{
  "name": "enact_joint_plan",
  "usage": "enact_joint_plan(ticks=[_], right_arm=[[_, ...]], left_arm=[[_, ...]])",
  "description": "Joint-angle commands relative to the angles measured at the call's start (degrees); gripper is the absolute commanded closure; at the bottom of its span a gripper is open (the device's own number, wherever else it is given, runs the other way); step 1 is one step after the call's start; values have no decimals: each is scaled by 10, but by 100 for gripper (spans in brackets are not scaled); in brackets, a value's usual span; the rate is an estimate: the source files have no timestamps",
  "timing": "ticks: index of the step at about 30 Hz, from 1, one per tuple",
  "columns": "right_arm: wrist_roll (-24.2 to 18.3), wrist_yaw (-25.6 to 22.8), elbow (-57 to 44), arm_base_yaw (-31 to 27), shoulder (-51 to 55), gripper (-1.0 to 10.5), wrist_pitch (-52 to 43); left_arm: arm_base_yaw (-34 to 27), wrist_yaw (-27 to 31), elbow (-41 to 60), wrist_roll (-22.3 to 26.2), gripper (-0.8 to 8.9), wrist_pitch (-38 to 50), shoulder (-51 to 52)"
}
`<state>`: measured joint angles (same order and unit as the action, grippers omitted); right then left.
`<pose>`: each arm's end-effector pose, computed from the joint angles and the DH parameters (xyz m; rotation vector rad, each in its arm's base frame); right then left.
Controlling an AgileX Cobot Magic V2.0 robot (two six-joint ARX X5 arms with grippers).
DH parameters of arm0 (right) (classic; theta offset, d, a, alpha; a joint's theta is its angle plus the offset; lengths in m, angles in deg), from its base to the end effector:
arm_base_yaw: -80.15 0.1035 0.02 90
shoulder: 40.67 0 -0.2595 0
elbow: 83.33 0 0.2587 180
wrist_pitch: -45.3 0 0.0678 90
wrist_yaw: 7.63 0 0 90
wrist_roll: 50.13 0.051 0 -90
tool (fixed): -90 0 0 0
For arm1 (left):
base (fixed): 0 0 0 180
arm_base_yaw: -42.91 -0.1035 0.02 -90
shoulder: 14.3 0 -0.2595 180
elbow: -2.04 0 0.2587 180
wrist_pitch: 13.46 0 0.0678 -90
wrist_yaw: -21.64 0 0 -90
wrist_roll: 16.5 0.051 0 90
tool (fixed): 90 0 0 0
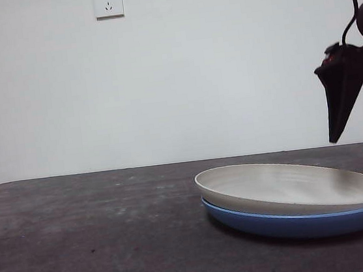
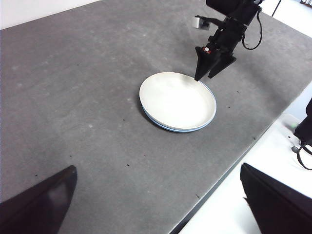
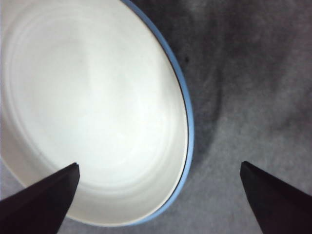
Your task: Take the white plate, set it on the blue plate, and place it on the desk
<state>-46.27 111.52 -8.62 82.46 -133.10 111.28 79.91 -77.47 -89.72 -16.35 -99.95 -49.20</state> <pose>0.2885 0.0365 0.1724 0.3968 1.4535 0.3991 0.0361 -0.0373 0.4102 0.1304 0.5144 -0.7871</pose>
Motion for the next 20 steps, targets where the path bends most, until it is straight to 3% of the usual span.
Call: enact_joint_plan(ticks=[1,7,15,20], right_arm=[[-9,16,-16,2,-14,413,-24],[-4,45,-58,2,-17,438,-73],[-3,45,-62,2,-17,682,-86],[5,34,-62,2,-24,715,-87]], left_arm=[[4,2,-6,3,184,8,-3],[4,2,-6,3,184,10,-3],[4,2,-6,3,184,11,-3],[4,2,-6,3,184,11,-3]])
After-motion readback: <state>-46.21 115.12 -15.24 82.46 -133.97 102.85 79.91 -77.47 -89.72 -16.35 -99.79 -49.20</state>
